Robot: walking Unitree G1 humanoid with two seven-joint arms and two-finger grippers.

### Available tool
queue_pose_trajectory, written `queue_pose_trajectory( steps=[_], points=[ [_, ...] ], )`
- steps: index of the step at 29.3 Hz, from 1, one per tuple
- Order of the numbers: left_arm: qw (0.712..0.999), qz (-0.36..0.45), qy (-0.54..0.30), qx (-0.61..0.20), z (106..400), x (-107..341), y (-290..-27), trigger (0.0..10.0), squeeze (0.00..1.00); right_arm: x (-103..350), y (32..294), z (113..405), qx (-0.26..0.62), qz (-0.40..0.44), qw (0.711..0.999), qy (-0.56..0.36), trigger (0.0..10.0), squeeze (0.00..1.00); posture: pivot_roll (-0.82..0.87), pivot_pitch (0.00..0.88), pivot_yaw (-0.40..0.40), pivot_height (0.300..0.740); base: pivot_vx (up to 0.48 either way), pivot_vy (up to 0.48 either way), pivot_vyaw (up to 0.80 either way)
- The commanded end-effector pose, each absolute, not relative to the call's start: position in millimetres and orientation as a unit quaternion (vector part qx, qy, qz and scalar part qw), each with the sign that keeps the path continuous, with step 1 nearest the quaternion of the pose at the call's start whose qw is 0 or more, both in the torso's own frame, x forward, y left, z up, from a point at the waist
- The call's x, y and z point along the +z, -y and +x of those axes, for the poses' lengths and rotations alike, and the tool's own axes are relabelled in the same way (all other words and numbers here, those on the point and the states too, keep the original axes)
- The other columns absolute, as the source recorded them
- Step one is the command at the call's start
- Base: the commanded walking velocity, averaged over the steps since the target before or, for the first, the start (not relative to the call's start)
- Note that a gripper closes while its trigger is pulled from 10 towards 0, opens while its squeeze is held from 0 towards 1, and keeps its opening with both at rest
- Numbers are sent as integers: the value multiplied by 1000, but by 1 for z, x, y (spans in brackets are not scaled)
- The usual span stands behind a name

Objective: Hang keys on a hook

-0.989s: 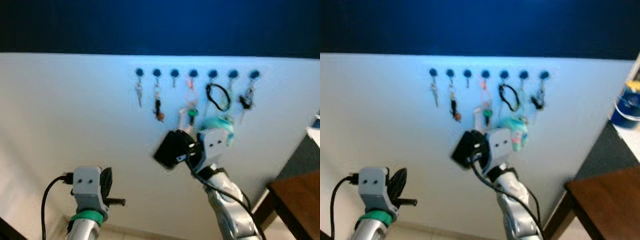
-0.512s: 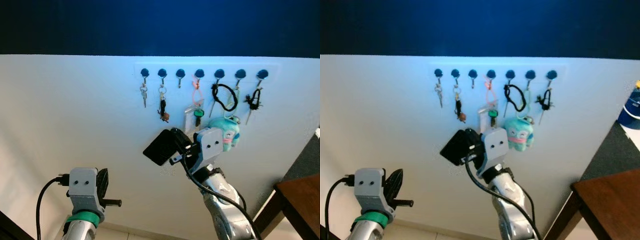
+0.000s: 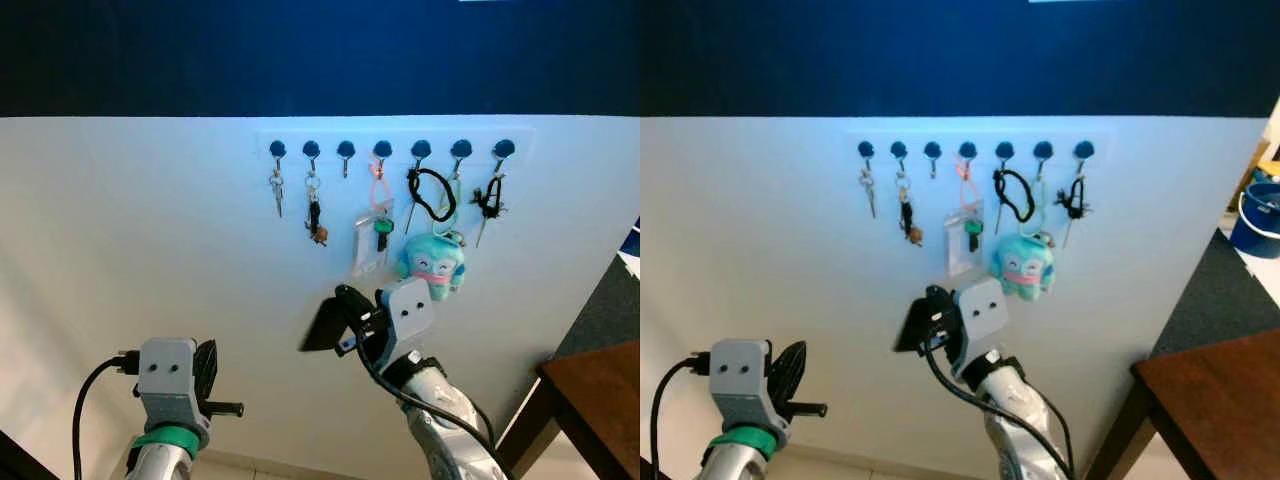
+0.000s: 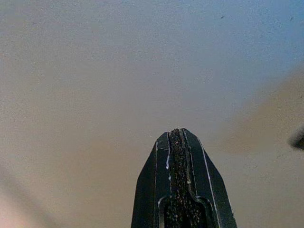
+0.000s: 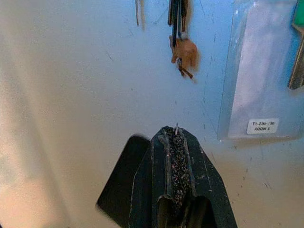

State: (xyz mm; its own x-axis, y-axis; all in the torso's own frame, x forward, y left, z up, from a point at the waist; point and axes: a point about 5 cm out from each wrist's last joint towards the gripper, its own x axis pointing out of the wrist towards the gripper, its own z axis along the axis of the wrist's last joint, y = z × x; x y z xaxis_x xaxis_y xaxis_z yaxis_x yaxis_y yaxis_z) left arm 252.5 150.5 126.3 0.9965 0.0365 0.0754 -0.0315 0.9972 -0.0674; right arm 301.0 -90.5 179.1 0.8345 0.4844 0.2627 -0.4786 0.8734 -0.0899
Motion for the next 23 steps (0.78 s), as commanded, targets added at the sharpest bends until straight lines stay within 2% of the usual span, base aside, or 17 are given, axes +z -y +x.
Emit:
queue_pose_trajectory(
  steps=[1, 23],
  points=[
    [999, -32, 29, 20, 249, 123, -153, 10000, 0, 183, 89, 295, 259, -6, 953, 158, 10000, 0, -86, 37, 155, 740, 0, 0, 0],
    [999, -39, 28, 17, 251, 123, -150, 10000, 0, 170, 97, 291, 239, -19, 962, 130, 10000, 0, -102, 39, 157, 740, 0, 0, 0]
  ],
)
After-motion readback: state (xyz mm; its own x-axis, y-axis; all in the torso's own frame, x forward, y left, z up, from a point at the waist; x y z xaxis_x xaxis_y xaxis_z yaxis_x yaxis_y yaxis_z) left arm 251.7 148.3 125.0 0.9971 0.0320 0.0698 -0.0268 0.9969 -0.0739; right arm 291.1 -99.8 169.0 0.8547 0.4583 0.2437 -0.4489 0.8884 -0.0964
